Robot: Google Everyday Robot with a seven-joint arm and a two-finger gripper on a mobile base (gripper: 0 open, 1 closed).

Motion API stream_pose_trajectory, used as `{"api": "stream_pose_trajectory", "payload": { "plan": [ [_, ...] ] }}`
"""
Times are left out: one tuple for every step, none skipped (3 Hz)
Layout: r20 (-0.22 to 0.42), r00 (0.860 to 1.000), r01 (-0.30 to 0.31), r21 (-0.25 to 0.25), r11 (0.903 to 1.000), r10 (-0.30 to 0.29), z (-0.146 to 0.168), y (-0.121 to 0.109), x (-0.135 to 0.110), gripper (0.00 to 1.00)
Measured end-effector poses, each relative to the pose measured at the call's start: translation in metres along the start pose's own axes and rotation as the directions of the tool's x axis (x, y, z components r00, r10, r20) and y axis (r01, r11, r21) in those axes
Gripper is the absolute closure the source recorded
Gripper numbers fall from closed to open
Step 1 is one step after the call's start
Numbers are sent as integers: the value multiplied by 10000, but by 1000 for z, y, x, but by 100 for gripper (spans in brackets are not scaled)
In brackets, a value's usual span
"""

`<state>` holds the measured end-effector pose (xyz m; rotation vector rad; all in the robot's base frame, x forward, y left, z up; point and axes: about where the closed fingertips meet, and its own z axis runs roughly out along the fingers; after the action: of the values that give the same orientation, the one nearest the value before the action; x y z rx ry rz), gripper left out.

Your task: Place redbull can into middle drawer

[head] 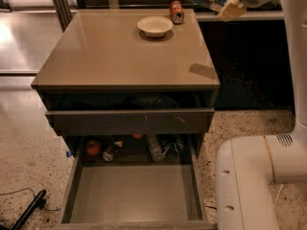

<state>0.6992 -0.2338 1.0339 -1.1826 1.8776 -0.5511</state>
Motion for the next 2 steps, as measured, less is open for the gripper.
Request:
{"api": "stream_pose_trajectory", "payload": {
  "plan": [
    [-29, 10000, 71, -4, 10000, -71, -1, 5, 4, 100],
    [28, 9998, 180, 128, 9998, -181, -23, 15, 12, 100]
  ]
}}
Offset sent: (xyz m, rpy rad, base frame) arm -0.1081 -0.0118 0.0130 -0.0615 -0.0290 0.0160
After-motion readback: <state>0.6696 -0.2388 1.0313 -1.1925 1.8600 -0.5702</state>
